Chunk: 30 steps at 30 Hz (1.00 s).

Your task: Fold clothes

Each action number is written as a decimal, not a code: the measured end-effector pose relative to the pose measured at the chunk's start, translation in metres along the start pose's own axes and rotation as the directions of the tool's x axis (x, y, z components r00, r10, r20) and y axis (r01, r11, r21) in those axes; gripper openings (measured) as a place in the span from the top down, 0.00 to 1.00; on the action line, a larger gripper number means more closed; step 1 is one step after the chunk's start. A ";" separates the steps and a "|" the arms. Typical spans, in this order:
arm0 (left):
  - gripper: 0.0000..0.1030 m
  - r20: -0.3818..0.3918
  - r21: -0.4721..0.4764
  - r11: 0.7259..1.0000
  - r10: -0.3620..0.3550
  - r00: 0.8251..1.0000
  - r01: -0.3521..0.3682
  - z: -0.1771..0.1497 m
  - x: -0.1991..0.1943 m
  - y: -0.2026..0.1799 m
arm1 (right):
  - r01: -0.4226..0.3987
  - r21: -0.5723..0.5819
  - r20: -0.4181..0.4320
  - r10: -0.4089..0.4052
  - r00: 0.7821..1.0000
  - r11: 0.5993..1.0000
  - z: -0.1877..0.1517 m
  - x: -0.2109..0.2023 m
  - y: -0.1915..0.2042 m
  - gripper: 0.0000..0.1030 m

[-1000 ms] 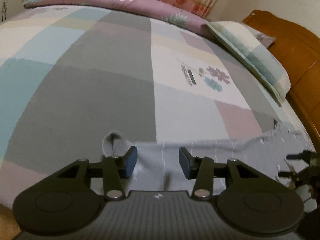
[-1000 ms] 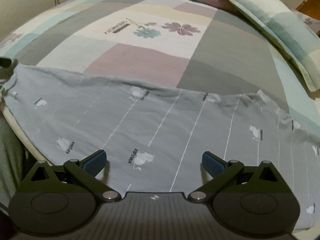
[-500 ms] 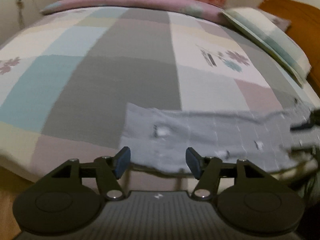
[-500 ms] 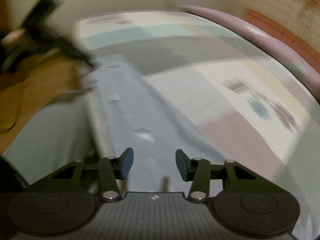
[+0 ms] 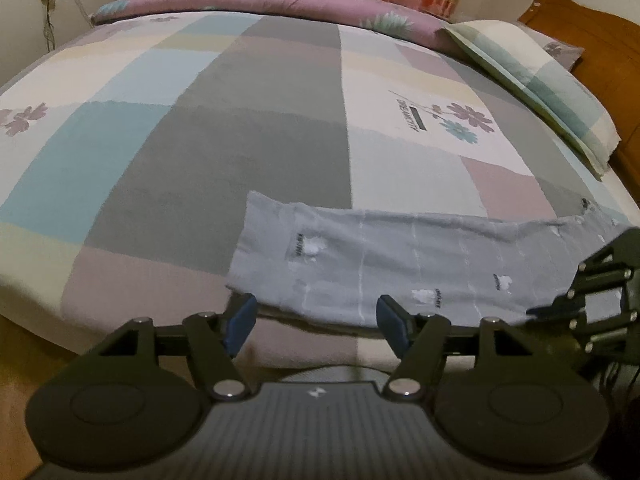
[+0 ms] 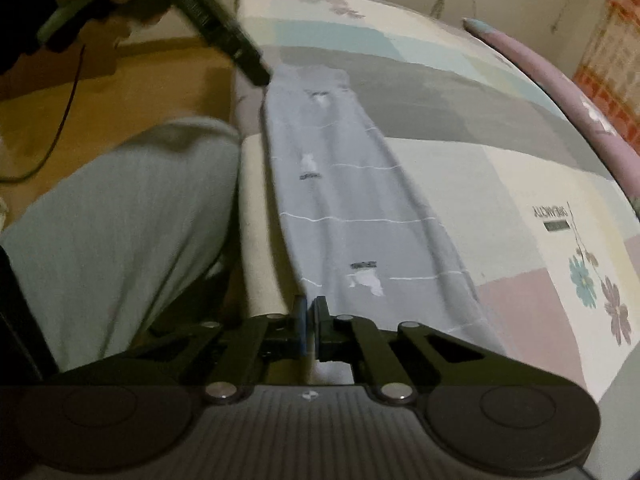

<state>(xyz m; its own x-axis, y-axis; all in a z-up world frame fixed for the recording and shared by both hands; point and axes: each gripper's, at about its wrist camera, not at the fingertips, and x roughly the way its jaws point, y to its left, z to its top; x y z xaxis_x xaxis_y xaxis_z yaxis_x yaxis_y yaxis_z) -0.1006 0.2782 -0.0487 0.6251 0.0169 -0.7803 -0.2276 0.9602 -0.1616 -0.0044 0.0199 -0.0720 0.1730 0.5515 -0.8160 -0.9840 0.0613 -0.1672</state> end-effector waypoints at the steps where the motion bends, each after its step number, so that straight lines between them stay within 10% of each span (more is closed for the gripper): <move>1: 0.35 -0.005 0.008 1.000 -0.009 1.000 0.009 -0.001 0.001 -0.003 | 0.004 0.010 0.004 -0.004 1.000 1.000 0.000 -0.003 -0.002 0.97; 10: 0.31 -0.038 0.054 0.997 -0.049 0.998 0.051 -0.012 0.013 -0.017 | 0.023 0.053 -0.028 -0.022 0.999 0.998 -0.009 -0.010 -0.020 0.96; 15: 0.31 -0.017 0.043 0.997 -0.055 0.998 0.056 -0.009 0.014 -0.013 | 0.000 0.075 -0.007 0.001 1.000 0.997 -0.006 -0.018 -0.026 0.72; 21: 0.31 0.050 0.042 0.995 -0.093 0.994 0.091 -0.003 0.010 -0.011 | 0.027 0.159 0.087 -0.041 0.995 0.987 0.005 -0.036 -0.067 0.69; 30: 0.31 0.026 0.091 0.994 -0.062 0.998 0.060 0.006 0.028 -0.012 | 0.072 0.162 -0.036 -0.067 0.997 0.984 -0.005 0.017 -0.120 0.69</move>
<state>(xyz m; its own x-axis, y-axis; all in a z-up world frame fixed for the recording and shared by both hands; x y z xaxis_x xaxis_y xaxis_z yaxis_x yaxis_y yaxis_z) -0.0759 0.2689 -0.0645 0.6576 -0.0357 -0.7525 -0.1211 0.9809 -0.1524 0.1167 0.0178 -0.0689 0.2398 0.5160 -0.8223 -0.9628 0.2347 -0.1335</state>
